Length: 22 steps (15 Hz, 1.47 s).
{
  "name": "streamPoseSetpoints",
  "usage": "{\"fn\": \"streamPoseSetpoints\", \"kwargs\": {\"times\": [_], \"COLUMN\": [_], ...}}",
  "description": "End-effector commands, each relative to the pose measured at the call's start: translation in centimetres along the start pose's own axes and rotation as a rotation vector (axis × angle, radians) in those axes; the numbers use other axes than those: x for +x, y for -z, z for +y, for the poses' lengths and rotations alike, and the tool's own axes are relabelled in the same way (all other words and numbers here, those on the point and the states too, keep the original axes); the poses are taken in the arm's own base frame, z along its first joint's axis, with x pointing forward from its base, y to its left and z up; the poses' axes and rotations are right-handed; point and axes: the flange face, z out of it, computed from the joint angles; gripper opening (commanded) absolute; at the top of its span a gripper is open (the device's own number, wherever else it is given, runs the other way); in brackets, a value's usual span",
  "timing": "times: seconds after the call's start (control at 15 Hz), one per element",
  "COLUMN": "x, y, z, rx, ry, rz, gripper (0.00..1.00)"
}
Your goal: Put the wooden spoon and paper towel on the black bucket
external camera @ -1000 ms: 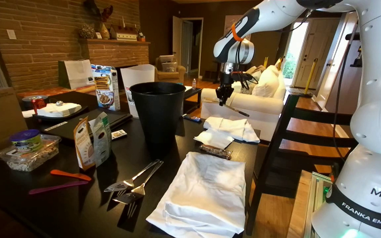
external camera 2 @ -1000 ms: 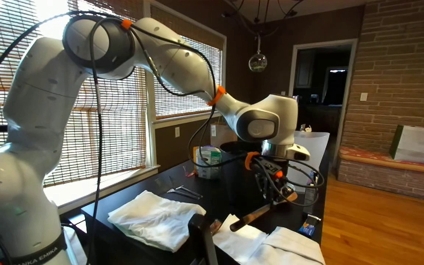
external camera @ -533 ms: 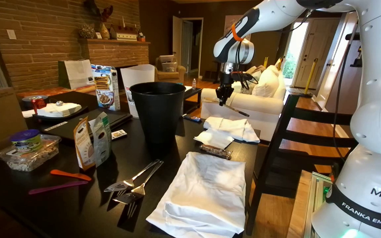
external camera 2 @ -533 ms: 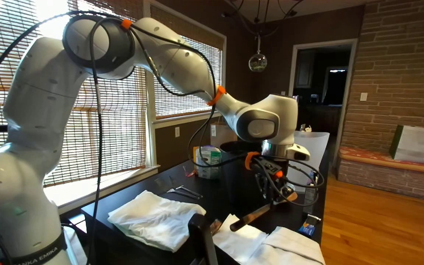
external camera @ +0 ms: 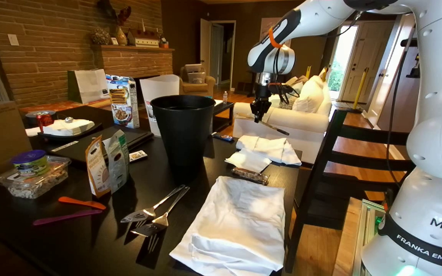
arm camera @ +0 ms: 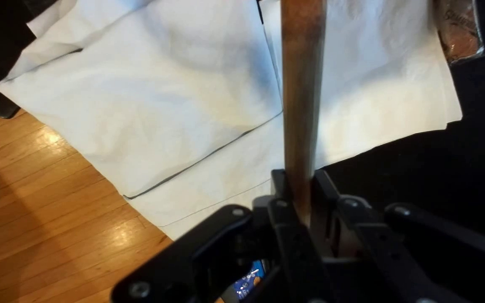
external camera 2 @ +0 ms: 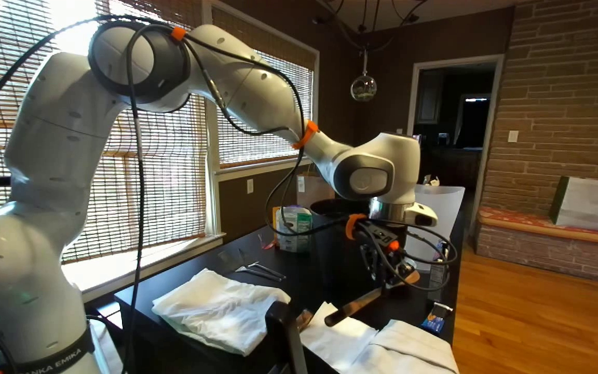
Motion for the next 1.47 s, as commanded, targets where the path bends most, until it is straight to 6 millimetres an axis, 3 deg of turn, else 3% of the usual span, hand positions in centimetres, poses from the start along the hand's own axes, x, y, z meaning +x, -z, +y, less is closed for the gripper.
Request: {"fn": "streamPoseSetpoints", "kwargs": {"times": [0.0, 0.27, 0.67, 1.0, 1.4], "x": [2.2, 5.8, 8.5, 8.2, 7.2], "y": [2.7, 8.3, 13.2, 14.9, 15.0], "z": [-1.4, -6.0, -13.0, -15.2, -16.9], "rx": [0.029, 0.086, 0.005, -0.056, -0.01], "ry": [-0.085, -0.246, -0.401, -0.458, -0.54], "rz": [0.062, 0.225, 0.316, 0.202, 0.014], "gripper": [0.07, 0.07, 0.07, 0.08, 0.07]}}
